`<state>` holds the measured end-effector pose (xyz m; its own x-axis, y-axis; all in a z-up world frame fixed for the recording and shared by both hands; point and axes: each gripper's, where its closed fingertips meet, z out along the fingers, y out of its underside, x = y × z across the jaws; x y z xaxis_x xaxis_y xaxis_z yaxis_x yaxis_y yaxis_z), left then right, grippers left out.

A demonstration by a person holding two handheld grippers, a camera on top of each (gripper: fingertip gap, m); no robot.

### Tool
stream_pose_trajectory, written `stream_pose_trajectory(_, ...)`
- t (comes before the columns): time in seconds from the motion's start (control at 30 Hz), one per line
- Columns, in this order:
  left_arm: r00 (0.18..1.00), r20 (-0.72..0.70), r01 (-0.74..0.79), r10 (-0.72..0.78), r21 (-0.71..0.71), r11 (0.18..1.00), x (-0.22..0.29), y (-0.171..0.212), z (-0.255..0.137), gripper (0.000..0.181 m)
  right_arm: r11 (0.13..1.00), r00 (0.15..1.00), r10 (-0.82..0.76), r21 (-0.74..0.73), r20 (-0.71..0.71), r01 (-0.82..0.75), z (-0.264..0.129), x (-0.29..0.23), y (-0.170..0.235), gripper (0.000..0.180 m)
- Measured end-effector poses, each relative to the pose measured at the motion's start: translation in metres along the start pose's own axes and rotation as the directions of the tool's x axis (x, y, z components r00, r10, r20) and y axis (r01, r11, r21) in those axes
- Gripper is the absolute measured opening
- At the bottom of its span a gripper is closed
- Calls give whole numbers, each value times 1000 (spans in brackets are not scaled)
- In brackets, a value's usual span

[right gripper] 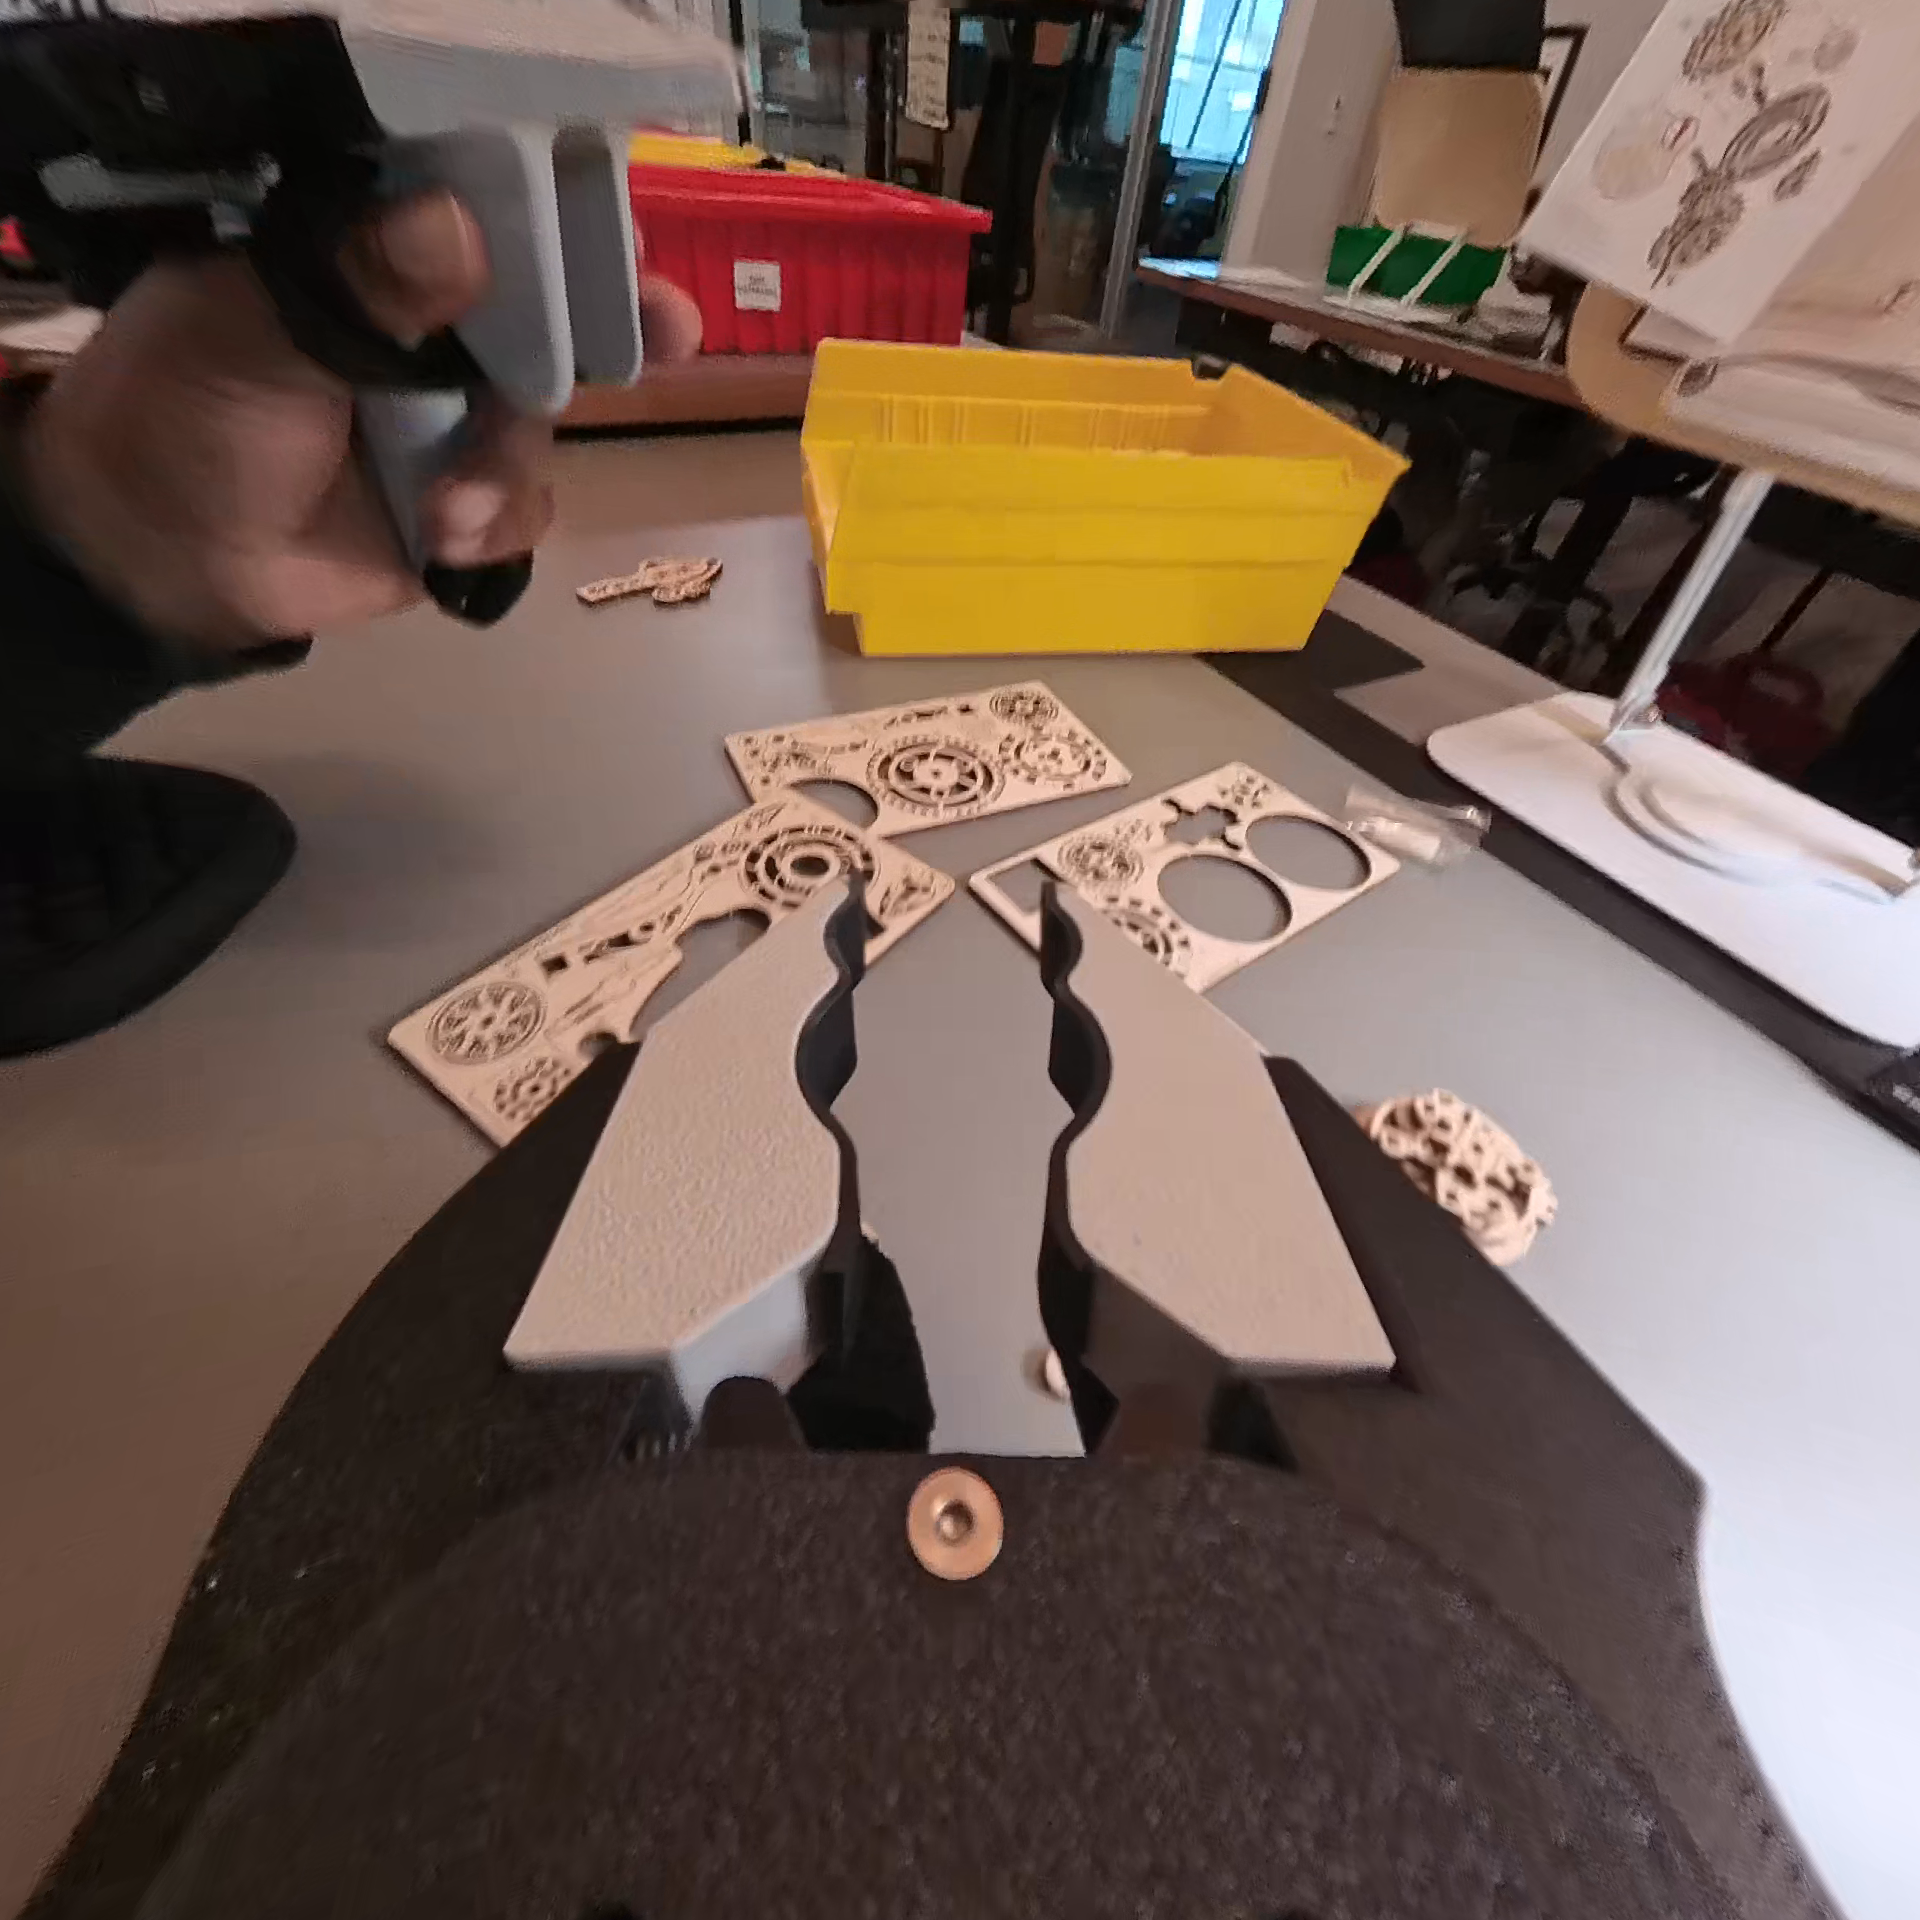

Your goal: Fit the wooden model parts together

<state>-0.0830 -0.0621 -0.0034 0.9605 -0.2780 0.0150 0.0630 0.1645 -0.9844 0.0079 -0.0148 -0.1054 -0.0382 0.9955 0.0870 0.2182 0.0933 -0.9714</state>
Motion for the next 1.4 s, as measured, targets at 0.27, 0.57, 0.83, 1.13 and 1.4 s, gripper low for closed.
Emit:
stream_pose_trajectory(0.27, 993, 15, 118, -117, -152, 981, -23, 66, -10, 0, 1000, 999, 16, 0, -32, -16, 8, 16, 22, 0)
stream_pose_trajectory(0.57, 1000, -3, 29, -30, -148, 989, -19, 51, -12, 0, 993, 998, 57, -103, 19, -55, 19, 0, 37, 19)
stream_pose_trajectory(0.83, 1000, -13, 19, -23, -258, 966, -27, 52, -2, 3, 904, 990, 43, -428, 136, 20, 49, -32, 64, 33)
stream_pose_trajectory(1.13, 999, 7, 35, -35, -357, 934, -42, 87, -21, 5, 764, 973, 116, -644, 198, 40, 76, -45, 86, 20)
stream_pose_trajectory(1.4, 1000, 4, 21, -21, -397, 918, -47, 109, -24, 8, 694, 972, 28, -705, 233, 149, 85, -50, 87, 15)
